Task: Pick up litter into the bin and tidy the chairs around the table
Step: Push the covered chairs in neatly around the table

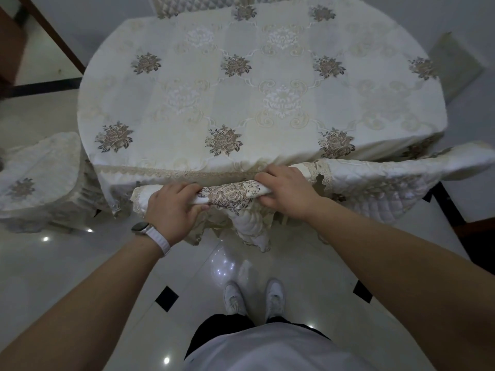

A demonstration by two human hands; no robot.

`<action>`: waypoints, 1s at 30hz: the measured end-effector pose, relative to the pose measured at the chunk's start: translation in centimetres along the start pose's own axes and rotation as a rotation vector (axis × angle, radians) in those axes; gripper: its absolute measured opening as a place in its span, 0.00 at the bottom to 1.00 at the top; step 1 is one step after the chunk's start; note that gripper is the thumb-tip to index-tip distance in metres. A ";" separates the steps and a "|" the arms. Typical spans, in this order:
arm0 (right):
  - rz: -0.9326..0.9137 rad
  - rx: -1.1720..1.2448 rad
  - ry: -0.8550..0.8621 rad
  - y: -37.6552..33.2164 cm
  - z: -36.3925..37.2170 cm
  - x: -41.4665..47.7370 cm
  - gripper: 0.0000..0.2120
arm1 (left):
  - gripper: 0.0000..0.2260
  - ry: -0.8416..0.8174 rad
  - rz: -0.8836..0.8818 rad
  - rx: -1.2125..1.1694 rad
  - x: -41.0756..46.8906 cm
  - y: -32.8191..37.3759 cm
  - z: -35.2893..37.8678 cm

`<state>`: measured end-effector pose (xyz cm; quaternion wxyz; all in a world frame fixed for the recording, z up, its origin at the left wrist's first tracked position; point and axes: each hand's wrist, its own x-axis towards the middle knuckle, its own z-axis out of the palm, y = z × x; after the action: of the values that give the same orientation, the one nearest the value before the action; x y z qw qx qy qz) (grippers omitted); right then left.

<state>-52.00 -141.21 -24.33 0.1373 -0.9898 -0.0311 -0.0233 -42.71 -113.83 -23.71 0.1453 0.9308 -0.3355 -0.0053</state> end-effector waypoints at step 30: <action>-0.323 -0.207 0.084 -30.1 1.6 3.0 0.24 | 0.18 0.328 -0.026 0.073 -22.0 -15.9 -12.1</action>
<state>-50.94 -111.68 -17.58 0.0305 -0.9789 -0.1811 -0.0895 -48.58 -85.16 -18.40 0.1644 0.9280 -0.2950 0.1571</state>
